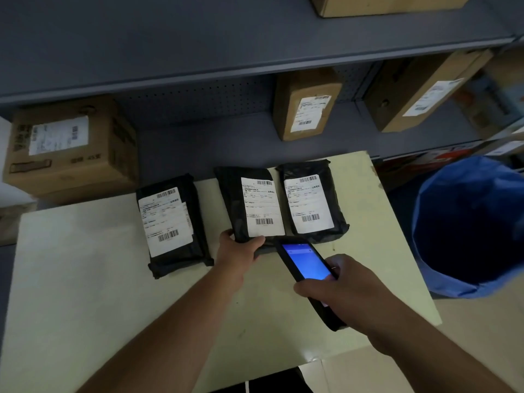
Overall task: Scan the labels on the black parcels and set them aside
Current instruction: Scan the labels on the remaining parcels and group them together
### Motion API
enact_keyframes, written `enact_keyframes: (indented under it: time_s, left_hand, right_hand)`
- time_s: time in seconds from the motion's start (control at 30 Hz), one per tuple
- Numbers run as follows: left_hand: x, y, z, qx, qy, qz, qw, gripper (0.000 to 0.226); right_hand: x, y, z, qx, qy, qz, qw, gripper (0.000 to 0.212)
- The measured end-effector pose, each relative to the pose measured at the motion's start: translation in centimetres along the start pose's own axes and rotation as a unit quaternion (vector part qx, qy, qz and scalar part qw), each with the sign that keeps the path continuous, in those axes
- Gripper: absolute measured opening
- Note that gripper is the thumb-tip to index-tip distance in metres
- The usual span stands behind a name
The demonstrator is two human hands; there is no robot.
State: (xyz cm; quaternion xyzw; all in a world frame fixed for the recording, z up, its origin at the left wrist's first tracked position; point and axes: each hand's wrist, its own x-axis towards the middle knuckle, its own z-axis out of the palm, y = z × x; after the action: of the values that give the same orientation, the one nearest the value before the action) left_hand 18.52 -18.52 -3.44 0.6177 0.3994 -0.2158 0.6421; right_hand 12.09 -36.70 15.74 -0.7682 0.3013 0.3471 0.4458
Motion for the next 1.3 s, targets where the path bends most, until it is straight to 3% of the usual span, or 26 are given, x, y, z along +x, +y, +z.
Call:
enact_keyframes:
  time_s: [0.07,0.13,0.47,0.67,0.87,0.97,1.3]
  left_hand:
    - [-0.1,0.2,0.4,0.063,0.026,0.020,0.997,0.091]
    - [-0.3,0.4,1.0,0.114,0.042,0.034,0.992,0.077]
    - [1.0,0.5,3.5,0.158,0.024,0.026,0.987,0.044]
    - [0.7,0.8,3.9,0.175,0.019,0.031,0.984,0.047]
    - [-0.9,1.1,2.1,0.270,0.022,0.114,0.956,0.066]
    - [-1.6,1.4,0.7,0.307,0.037,0.153,0.939,0.062]
    - [-2.3,2.1,-4.5,0.315,0.048,0.239,0.917,0.068]
  right_hand:
    - [0.4,0.4,-0.5,0.007,0.001,0.004,1.000,0.038]
    - [0.7,0.7,-1.0,0.010,0.004,0.007,1.000,0.038]
    - [1.8,1.8,-2.1,0.016,0.017,0.017,1.000,0.042]
    - [2.0,1.9,-2.2,0.017,0.022,0.020,0.999,0.042]
    - [1.9,1.4,-1.1,0.005,0.010,0.014,1.000,0.039]
    - [1.7,0.8,-0.1,-0.001,0.003,0.007,1.000,0.040]
    - [0.4,-1.7,4.1,-0.026,-0.023,-0.011,0.999,0.040]
